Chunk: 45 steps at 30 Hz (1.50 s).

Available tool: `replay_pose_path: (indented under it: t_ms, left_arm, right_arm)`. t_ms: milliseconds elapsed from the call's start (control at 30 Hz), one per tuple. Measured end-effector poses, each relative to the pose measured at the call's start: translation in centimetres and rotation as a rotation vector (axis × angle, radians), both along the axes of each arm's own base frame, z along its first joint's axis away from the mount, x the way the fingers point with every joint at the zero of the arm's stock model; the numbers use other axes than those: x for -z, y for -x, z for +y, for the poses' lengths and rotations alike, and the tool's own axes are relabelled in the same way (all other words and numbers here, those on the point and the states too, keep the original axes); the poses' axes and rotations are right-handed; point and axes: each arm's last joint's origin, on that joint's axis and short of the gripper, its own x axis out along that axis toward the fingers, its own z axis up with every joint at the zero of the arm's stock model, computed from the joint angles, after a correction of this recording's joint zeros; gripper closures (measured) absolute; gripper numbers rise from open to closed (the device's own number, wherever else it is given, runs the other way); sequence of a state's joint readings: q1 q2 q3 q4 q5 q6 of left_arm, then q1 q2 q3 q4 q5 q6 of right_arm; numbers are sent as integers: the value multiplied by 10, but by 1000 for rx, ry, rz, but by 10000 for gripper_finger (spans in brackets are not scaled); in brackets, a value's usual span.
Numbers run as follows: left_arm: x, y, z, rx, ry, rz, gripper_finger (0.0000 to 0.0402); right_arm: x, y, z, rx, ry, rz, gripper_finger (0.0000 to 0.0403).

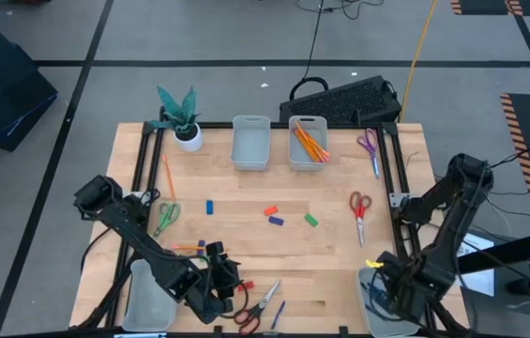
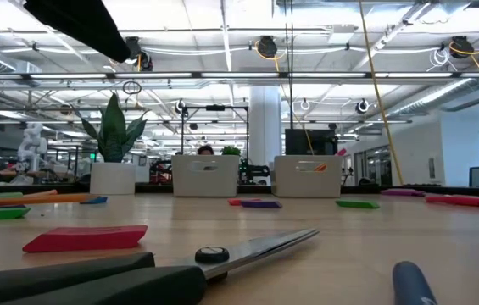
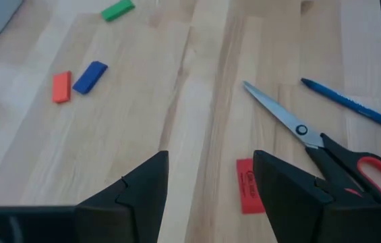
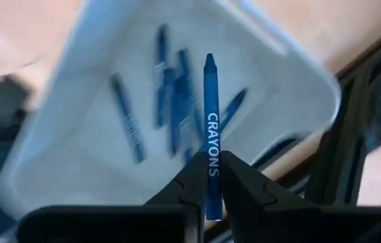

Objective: Sort crayons/erasers/pens/pencils in bins
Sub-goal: Put the blue crayon into the bottom right bin

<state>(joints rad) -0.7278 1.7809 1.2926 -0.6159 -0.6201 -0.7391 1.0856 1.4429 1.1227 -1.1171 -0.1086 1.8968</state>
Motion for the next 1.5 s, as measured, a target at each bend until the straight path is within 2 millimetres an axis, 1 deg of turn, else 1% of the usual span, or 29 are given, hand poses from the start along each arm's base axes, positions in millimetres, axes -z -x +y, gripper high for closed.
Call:
replay_pose_path:
  t_ms: [100,167,233,300,400,467,567,667,733,833,900,967,1033,1133,1200,1300,1367,1500]
  left_arm:
    - [0,2,-2,7,0,0,183]
    - [0,3,-4,21,7,8,183]
    - [1,4,-6,36,11,18,183]
    - [1,5,-7,43,9,21,183]
    - [1,5,-6,42,5,26,183]
    - [1,4,-4,37,3,26,183]
    - [1,0,0,27,-1,28,183]
    - [1,-3,5,-1,9,24,183]
    - [1,-6,8,-22,24,22,183]
    - [2,-7,8,-42,141,69,183]
    - [3,-7,6,-35,228,123,183]
    - [4,-3,2,-28,289,160,183]
    - [4,2,-4,-17,305,173,183]
    - [4,11,-14,14,296,172,183]
    - [2,18,-20,19,273,148,183]
    - [0,26,-28,6,247,101,183]
    - [0,30,-31,-1,241,84,183]
    - [0,33,-33,-17,232,57,183]
  right_arm:
    - [21,-2,-3,-50,-33,-5,339]
    - [28,-5,-5,-87,-82,33,319]
    - [22,-7,-7,-98,-127,62,302]
    - [6,-13,-8,-113,-150,17,293]
    - [-20,-32,-7,-192,-125,-175,294]
    - [-30,-49,-7,-305,-77,-337,300]
    - [-31,-81,-4,-548,14,-579,307]
    - [-25,-116,3,-824,78,-823,304]
    - [-16,-138,10,-1000,111,-963,295]
    - [6,-169,21,-1206,140,-1113,275]
    - [27,-187,26,-1286,138,-1164,260]
    - [51,-201,28,-1347,130,-1168,248]
    - [74,-210,26,-1387,145,-1137,240]
    - [97,-221,22,-1428,178,-1103,239]
    - [104,-228,20,-1433,187,-1129,243]
    - [115,-235,15,-1450,121,-1150,254]
    - [124,-237,13,-1457,68,-1138,261]
    - [140,-240,11,-1461,54,-1112,274]
